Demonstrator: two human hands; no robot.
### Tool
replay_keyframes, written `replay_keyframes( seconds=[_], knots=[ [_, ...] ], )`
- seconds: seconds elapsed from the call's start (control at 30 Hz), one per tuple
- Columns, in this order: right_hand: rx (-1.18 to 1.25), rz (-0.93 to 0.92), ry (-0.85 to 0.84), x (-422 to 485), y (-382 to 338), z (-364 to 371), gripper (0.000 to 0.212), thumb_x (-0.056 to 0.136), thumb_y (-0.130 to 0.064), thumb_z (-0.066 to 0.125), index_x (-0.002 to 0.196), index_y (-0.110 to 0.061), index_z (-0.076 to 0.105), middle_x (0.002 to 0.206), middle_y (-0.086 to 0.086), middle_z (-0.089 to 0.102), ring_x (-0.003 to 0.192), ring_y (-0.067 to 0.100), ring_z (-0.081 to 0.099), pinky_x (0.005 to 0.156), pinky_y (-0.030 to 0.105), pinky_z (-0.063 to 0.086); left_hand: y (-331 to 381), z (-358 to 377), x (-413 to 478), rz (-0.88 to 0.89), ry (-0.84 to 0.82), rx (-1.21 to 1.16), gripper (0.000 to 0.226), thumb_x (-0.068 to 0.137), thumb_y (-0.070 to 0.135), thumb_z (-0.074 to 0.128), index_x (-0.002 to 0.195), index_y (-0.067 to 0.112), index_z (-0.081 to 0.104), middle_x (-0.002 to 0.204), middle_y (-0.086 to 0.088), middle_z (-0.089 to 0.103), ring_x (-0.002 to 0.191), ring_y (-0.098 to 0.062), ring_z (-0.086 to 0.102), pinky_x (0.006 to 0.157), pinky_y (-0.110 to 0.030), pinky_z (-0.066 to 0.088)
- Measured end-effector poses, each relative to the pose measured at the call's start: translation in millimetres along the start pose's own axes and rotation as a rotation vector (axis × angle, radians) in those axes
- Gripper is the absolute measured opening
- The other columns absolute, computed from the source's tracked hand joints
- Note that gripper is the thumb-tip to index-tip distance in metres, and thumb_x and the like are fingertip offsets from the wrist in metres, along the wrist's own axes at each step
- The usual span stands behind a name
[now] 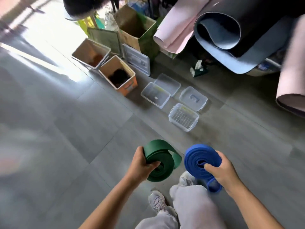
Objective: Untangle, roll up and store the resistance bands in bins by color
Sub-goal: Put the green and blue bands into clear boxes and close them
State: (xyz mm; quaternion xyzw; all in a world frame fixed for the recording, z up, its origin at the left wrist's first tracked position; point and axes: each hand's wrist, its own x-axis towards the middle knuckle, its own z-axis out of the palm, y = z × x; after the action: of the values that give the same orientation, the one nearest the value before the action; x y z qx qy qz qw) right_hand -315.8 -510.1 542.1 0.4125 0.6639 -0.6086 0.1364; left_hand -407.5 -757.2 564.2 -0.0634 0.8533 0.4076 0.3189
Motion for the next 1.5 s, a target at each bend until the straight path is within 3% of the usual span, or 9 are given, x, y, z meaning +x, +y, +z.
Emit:
replay_keyframes(
  seconds=[0.27, 0.43, 0.53, 0.67, 0.97, 1.13, 1.3, 1.4, 1.5],
  knots=[
    [0.111, 0.083, 0.118, 112.5, -61.8, 87.8, 0.039, 0.074, 0.007, 0.067, 0.108, -0.010, 0.055, 0.095, 0.010, 0.066, 0.083, 0.027, 0.063, 0.073, 0.034, 0.049, 20.2, -64.3, 144.6, 0.048, -0.117, 0.158, 0.045, 0.075, 0.011, 0.073, 0.102, 0.019, 0.039, 0.097, 0.003, 0.051, 0.089, -0.013, 0.051, 0.061, -0.007, 0.040],
    [0.117, 0.119, 0.154, 197.2, -108.2, 132.4, 0.037, 0.074, 0.004, 0.067, 0.097, -0.022, 0.053, 0.091, 0.002, 0.064, 0.082, 0.022, 0.062, 0.070, 0.032, 0.048, 31.5, -94.1, 259.2, 0.055, -0.175, 0.254, 0.045, 0.075, 0.013, 0.074, 0.104, 0.017, 0.040, 0.103, 0.000, 0.051, 0.094, -0.016, 0.051, 0.062, -0.012, 0.038],
    [0.109, 0.133, 0.151, 244.1, -119.0, 152.5, 0.038, 0.073, 0.003, 0.067, 0.099, -0.020, 0.053, 0.093, 0.003, 0.064, 0.084, 0.024, 0.062, 0.073, 0.033, 0.048, 37.4, -105.2, 322.1, 0.079, -0.189, 0.300, 0.047, 0.074, 0.014, 0.074, 0.105, 0.019, 0.039, 0.106, -0.003, 0.052, 0.097, -0.020, 0.052, 0.076, -0.028, 0.043],
    [0.194, 0.180, 0.226, 297.5, -116.2, 173.2, 0.039, 0.073, 0.004, 0.067, 0.103, -0.016, 0.052, 0.096, 0.007, 0.064, 0.086, 0.025, 0.061, 0.074, 0.032, 0.048, 38.9, -104.2, 392.4, 0.093, -0.207, 0.358, 0.047, 0.073, 0.011, 0.075, 0.102, 0.017, 0.038, 0.105, -0.007, 0.052, 0.094, -0.020, 0.050, 0.072, -0.025, 0.036],
    [0.297, 0.278, 0.386, 394.5, -44.3, 208.0, 0.037, 0.076, -0.001, 0.067, 0.106, -0.016, 0.051, 0.097, 0.006, 0.061, 0.087, 0.024, 0.058, 0.072, 0.030, 0.045, 13.3, -48.7, 515.6, 0.262, -0.388, 0.507, 0.045, 0.072, 0.014, 0.075, 0.095, 0.016, 0.036, 0.098, -0.003, 0.046, 0.088, -0.017, 0.043, 0.064, -0.023, 0.028],
    [0.321, 0.311, 0.412, 448.2, 22.7, 243.4, 0.037, 0.075, -0.003, 0.064, 0.110, -0.010, 0.055, 0.096, 0.007, 0.063, 0.086, 0.024, 0.060, 0.066, 0.027, 0.043, -28.9, -10.4, 561.5, 0.298, -0.391, 0.415, 0.050, 0.072, 0.006, 0.077, 0.107, 0.012, 0.041, 0.099, -0.002, 0.048, 0.090, -0.016, 0.046, 0.057, -0.009, 0.035],
    [0.300, 0.258, 0.375, 488.3, 71.4, 252.9, 0.032, 0.078, 0.000, 0.062, 0.103, -0.018, 0.053, 0.086, -0.002, 0.060, 0.075, 0.012, 0.055, 0.061, 0.025, 0.044, -72.7, 16.6, 595.3, 0.339, -0.433, 0.448, 0.052, 0.071, 0.012, 0.079, 0.112, 0.011, 0.045, 0.093, 0.002, 0.050, 0.084, -0.016, 0.050, 0.062, -0.022, 0.036],
    [0.247, 0.209, 0.376, 507.0, 95.8, 238.0, 0.031, 0.076, 0.001, 0.062, 0.101, -0.016, 0.056, 0.086, -0.001, 0.062, 0.076, 0.015, 0.057, 0.063, 0.027, 0.045, -92.6, 29.7, 616.4, 0.353, -0.473, 0.448, 0.047, 0.070, 0.011, 0.080, 0.100, 0.012, 0.044, 0.084, 0.002, 0.052, 0.074, -0.012, 0.052, 0.058, -0.025, 0.042],
    [0.244, 0.190, 0.414, 522.6, 113.3, 208.8, 0.023, 0.076, 0.000, 0.062, 0.089, -0.019, 0.060, 0.083, 0.000, 0.063, 0.075, 0.018, 0.058, 0.068, 0.030, 0.045, -105.5, 44.4, 636.8, 0.338, -0.543, 0.412, 0.048, 0.070, 0.009, 0.081, 0.103, 0.014, 0.047, 0.089, -0.004, 0.059, 0.080, -0.021, 0.061, 0.064, -0.031, 0.050]
  ],
)
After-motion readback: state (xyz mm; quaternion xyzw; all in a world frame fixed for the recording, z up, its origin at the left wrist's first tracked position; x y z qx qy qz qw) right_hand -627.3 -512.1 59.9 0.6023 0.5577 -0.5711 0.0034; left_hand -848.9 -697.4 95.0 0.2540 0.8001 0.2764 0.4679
